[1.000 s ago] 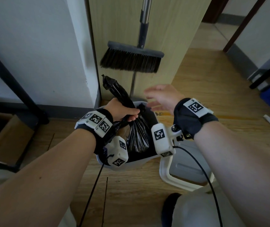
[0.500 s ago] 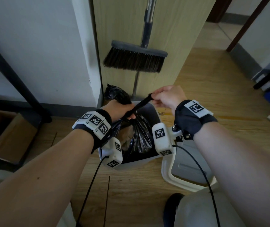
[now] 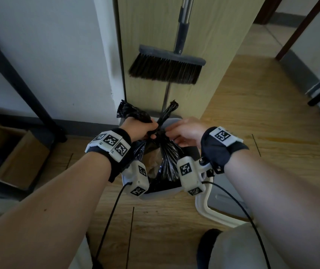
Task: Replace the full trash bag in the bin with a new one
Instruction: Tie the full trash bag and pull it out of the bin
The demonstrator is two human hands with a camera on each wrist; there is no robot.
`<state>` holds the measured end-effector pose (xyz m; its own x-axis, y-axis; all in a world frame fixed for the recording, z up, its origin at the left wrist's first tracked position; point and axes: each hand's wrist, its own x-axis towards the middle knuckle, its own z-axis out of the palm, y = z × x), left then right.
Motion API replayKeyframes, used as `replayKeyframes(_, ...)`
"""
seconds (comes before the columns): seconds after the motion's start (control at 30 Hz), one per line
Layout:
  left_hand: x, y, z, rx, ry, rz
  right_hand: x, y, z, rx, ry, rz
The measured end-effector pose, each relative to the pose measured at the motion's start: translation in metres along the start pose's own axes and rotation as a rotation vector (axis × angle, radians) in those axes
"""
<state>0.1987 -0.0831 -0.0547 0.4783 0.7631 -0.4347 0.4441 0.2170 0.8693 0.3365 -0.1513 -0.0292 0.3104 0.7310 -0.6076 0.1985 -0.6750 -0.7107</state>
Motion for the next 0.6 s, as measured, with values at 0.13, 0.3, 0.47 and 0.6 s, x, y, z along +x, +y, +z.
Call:
replayKeyframes(0.13, 0.003, -0.002, 0.001, 0.042, 0.056, 0.022, -0.001, 0.001, 0.015, -0.162, -0.082, -0.104)
replayKeyframes(0.3, 0.0, 0.001, 0.002, 0.135, -0.019, 0.117, 0.004, 0.002, 0.017, -0.184, -0.039, -0.132)
replayKeyframes(0.47, -0.006, 0.006, 0.001, 0.391, -0.111, 0.168, 0.007, 0.002, 0.014, -0.197, 0.043, -0.132)
replayKeyframes(0.6, -0.008, 0.011, 0.002, 0.551, -0.118, 0.153, 0.008, 0.002, 0.013, -0.204, 0.066, -0.141)
